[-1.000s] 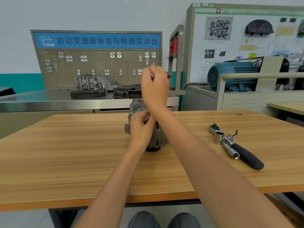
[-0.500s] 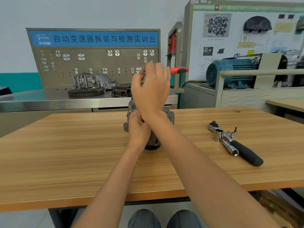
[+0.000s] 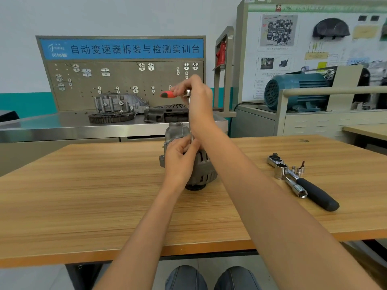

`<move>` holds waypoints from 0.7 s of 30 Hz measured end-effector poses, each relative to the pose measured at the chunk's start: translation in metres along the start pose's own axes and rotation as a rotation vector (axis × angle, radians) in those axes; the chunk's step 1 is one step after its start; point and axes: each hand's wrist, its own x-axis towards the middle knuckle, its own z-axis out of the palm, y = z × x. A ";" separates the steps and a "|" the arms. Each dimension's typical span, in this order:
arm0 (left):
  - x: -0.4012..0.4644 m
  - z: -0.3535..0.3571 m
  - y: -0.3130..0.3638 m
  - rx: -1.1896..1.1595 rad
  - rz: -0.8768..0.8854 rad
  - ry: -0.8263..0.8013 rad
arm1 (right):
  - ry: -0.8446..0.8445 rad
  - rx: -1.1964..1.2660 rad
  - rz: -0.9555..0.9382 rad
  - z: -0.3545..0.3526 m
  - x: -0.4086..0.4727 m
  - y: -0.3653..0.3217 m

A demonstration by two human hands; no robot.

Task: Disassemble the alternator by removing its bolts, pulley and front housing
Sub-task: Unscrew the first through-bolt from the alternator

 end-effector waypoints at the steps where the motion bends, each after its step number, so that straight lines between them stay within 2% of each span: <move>1: 0.000 0.000 0.000 0.001 0.000 0.007 | 0.031 -0.091 -0.061 0.001 -0.002 0.003; 5: 0.002 0.003 -0.001 0.002 -0.073 0.064 | 0.263 -0.807 -0.522 -0.001 -0.013 0.022; 7: 0.002 0.003 -0.003 0.017 -0.096 0.049 | 0.292 -0.920 -0.577 0.000 -0.012 0.023; 9: 0.001 0.003 -0.001 0.006 -0.105 0.053 | 0.211 -0.792 -0.496 0.002 -0.010 0.017; 14: -0.001 0.002 0.005 -0.042 -0.012 -0.017 | 0.016 -0.164 -0.057 -0.003 -0.004 0.000; 17: 0.000 0.000 0.002 -0.011 0.029 -0.001 | -0.074 0.124 0.065 -0.008 0.001 -0.005; 19: 0.000 0.000 0.002 0.009 0.031 0.000 | -0.043 0.082 0.057 -0.005 0.000 -0.004; 21: -0.001 0.001 0.002 0.005 -0.017 0.016 | 0.053 -0.207 -0.125 0.000 -0.007 0.004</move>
